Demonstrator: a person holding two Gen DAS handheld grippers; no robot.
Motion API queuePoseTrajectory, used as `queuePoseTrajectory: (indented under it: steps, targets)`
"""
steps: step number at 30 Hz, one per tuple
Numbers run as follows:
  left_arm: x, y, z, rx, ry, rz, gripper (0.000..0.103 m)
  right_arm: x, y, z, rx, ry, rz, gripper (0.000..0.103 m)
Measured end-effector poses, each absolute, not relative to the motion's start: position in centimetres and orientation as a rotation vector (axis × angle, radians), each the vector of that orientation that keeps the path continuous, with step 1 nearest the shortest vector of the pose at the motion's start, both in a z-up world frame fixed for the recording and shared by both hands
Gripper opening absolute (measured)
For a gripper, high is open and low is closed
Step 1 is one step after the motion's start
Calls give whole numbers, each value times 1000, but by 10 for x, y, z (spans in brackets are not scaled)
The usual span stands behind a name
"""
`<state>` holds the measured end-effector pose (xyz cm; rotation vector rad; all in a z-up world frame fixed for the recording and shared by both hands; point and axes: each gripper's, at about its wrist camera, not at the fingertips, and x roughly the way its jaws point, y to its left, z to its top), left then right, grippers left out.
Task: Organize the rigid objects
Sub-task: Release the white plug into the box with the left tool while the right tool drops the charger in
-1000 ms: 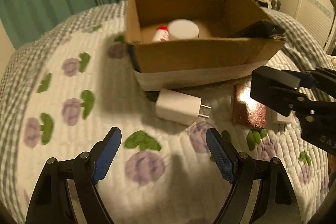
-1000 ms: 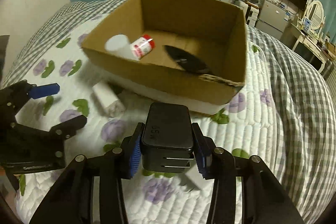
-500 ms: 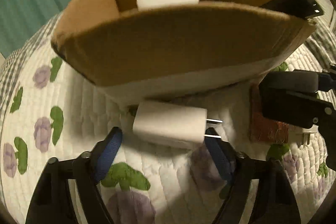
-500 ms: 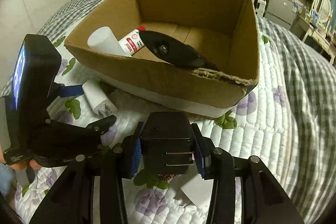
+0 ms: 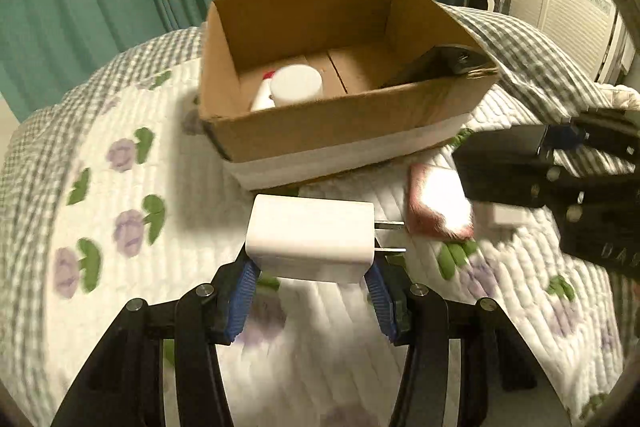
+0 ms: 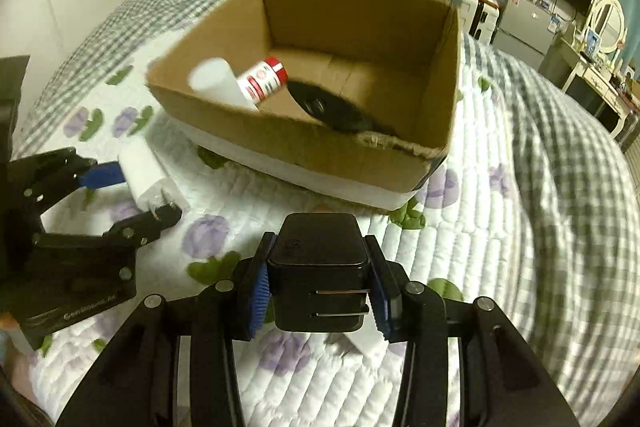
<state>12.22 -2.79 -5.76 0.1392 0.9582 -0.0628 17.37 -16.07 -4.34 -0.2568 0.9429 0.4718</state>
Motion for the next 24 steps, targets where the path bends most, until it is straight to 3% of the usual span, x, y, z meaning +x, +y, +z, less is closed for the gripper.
queuePoseTrajectory:
  steps: [6, 15, 19, 24]
  targets:
    - [103, -30, -1, 130, 897, -72, 52, 143, -162, 24, -265, 801, 443, 41]
    - [137, -26, 78, 107, 782, -79, 52, 142, -168, 120, -212, 623, 433, 41]
    - [171, -31, 80, 103, 789, -79, 52, 168, -163, 137, -194, 589, 438, 41]
    - [220, -40, 48, 109, 822, -109, 52, 221, -156, 105, -172, 631, 460, 41]
